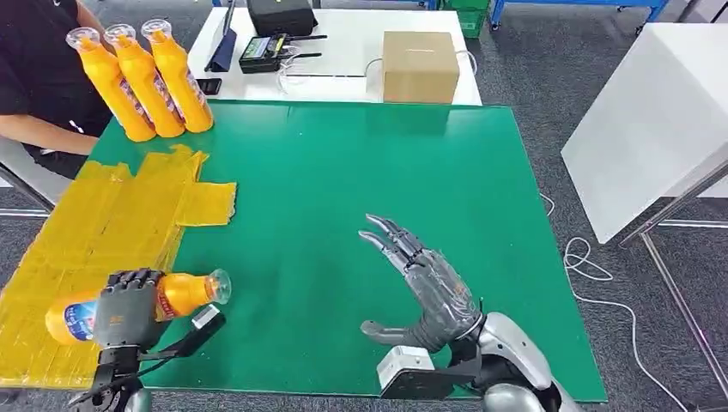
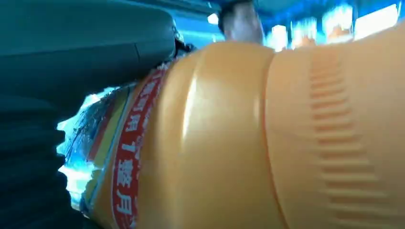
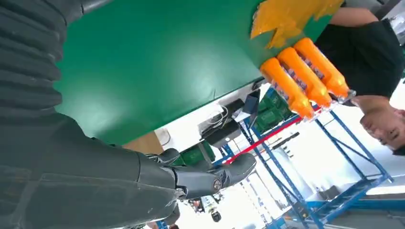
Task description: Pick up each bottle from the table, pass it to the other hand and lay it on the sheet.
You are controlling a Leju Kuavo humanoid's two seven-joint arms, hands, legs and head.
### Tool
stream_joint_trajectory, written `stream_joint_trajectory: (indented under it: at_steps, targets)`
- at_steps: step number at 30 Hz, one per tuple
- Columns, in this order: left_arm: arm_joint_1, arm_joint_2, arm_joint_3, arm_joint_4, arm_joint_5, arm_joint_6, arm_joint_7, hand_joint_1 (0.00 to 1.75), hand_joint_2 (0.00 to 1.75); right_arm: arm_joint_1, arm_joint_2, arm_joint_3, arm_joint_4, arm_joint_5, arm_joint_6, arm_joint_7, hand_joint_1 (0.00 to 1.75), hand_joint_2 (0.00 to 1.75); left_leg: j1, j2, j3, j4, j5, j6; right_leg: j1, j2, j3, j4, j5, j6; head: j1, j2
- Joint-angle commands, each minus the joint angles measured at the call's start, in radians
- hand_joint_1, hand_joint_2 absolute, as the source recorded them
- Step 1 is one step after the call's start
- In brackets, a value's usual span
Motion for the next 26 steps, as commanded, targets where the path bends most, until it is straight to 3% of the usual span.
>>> stream_joint_trajectory:
  at_steps: [1, 5, 6, 7, 12, 13, 18, 26]
  targets:
    - [-0.108, 0.115, -0.153, 0.358, -0.003, -0.016, 0.017, 1.75, 1.75, -0.033, -0.041, -0.017, 0.013, -0.02, 0.016, -0.008, 0.0, 1.75, 0.001, -0.003, 0.003, -0.001, 0.0, -0.001, 0.001, 0.001, 0.003, -0.001, 0.0, -0.003, 0.0, 0.0]
    - [-0.093, 0.177, -0.253, 0.331, -0.003, -0.049, 0.128, 1.75, 1.75, -0.025, -0.042, -0.023, 0.012, -0.02, 0.013, -0.008, 0.0, 1.75, 0.001, -0.003, 0.004, 0.0, -0.001, -0.001, 0.001, 0.001, 0.005, 0.0, 0.0, -0.004, 0.0, 0.0]
    - [-0.093, 0.178, -0.253, 0.334, -0.003, -0.054, 0.13, 0.19, 1.75, -0.025, -0.042, -0.023, 0.012, -0.02, 0.013, -0.008, 0.0, 1.75, 0.0, -0.003, 0.004, -0.001, 0.0, -0.001, 0.0, 0.0, 0.004, 0.0, 0.0, -0.003, 0.0, 0.0]
    - [-0.092, 0.183, -0.257, 0.332, -0.003, -0.05, 0.142, 0.0, 1.75, -0.024, -0.041, -0.023, 0.014, -0.02, 0.013, -0.008, 0.0, 1.75, 0.001, -0.003, 0.006, -0.001, -0.001, -0.001, 0.001, 0.002, 0.006, 0.0, 0.0, -0.005, 0.0, 0.0]
    - [-0.095, 0.189, -0.274, 0.334, -0.003, -0.06, 0.176, 0.0, 1.75, -0.02, -0.039, -0.022, 0.016, -0.02, 0.013, -0.008, 0.0, 1.75, 0.001, -0.003, 0.007, -0.001, 0.0, -0.002, 0.001, 0.002, 0.006, -0.001, 0.001, -0.005, 0.0, 0.0]
    - [-0.099, 0.201, -0.298, 0.33, -0.003, -0.066, 0.201, 0.0, 0.0, -0.019, -0.039, -0.023, 0.016, -0.02, 0.013, -0.008, 0.0, 1.75, 0.002, -0.002, 0.007, -0.001, 0.0, -0.002, 0.002, 0.003, 0.006, -0.001, 0.002, -0.006, 0.0, 0.0]
    - [-0.105, 0.231, -0.345, 0.333, -0.003, -0.063, 0.261, 0.0, 0.0, -0.015, -0.039, -0.022, 0.017, -0.015, 0.014, -0.008, 0.0, 1.75, 0.002, -0.004, 0.008, -0.001, 0.002, -0.003, 0.003, 0.002, 0.006, -0.001, 0.003, -0.009, 0.0, 0.0]
    - [-0.094, 0.231, -0.32, 0.297, -0.003, -0.027, 0.243, 0.0, 0.0, -0.008, -0.035, -0.023, 0.021, -0.01, 0.013, -0.009, 0.0, 1.75, 0.004, -0.004, 0.007, -0.001, 0.002, -0.003, 0.004, 0.004, 0.007, -0.001, 0.003, -0.011, 0.0, 0.0]
